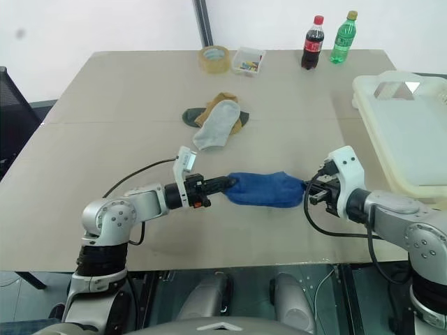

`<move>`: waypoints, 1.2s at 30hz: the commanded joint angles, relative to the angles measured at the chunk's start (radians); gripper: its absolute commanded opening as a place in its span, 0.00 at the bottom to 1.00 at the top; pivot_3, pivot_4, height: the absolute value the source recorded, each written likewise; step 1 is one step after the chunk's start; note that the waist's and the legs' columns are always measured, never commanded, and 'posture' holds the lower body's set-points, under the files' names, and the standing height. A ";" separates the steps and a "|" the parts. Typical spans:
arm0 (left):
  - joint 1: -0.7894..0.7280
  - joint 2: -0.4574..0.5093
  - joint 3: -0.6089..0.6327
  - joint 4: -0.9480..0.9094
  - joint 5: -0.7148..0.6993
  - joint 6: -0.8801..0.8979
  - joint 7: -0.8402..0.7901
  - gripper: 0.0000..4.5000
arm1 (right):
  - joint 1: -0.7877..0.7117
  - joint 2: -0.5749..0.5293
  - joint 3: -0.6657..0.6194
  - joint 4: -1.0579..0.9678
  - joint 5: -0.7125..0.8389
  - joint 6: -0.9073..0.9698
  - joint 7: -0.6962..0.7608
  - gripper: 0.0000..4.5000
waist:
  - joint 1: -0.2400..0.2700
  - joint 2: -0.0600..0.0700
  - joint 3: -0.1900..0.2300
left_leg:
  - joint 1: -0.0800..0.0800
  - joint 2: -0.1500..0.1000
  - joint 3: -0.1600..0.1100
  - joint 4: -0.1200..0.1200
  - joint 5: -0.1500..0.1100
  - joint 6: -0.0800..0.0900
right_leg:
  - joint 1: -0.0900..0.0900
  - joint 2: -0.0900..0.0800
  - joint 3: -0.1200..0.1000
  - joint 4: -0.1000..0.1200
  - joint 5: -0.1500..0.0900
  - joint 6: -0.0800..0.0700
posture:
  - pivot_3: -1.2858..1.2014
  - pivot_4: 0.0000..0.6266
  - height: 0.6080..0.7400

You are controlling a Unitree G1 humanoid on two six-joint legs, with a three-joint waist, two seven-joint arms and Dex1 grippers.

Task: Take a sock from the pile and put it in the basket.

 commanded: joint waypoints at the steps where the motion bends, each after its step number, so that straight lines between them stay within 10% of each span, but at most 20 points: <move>1: 0.005 0.003 -0.019 -0.012 -0.001 -0.023 -0.013 0.01 | 0.005 0.002 -0.012 -0.024 0.002 -0.019 -0.004 0.00 | 0.000 0.000 0.000 | 0.000 0.000 0.000 0.000 0.000 0.000 | 0.000 0.000 0.000 0.000 0.000 0.000 | 0.52 0.24 1.00; 6: 0.009 0.018 -0.033 0.020 0.022 -0.061 -0.031 0.01 | 0.053 -0.007 -0.001 -0.044 0.001 -0.033 0.016 0.00 | 0.001 0.000 0.000 | 0.000 0.000 0.000 0.000 0.000 0.000 | 0.000 0.000 0.000 0.000 0.000 0.000 | 0.52 0.24 1.00; 15: 0.040 0.012 -0.040 0.091 0.070 -0.190 -0.069 0.00 | 0.092 -0.056 0.001 -0.054 -0.045 -0.111 0.049 0.75 | 0.004 0.000 0.000 | 0.000 0.000 0.000 0.000 0.000 0.000 | 0.000 0.000 0.000 0.000 0.000 0.000 | 0.52 0.24 1.00; 28: 0.042 -0.005 -0.026 0.085 0.051 -0.213 -0.053 0.00 | 0.029 -0.063 0.153 -0.080 -0.154 -0.330 0.124 0.75 | 0.014 0.000 0.000 | 0.000 0.000 0.000 0.000 0.000 0.000 | 0.000 -0.001 0.000 -0.001 0.000 0.000 | 0.52 0.24 1.00; 36: 0.005 -0.022 -0.026 0.079 0.039 -0.162 -0.002 0.00 | -0.020 -0.085 0.477 0.107 -0.516 -0.675 0.232 0.75 | 0.014 0.000 0.000 | 0.000 0.000 0.000 0.000 0.000 -0.001 | 0.000 -0.001 -0.001 -0.001 0.000 0.000 | 0.52 0.24 1.00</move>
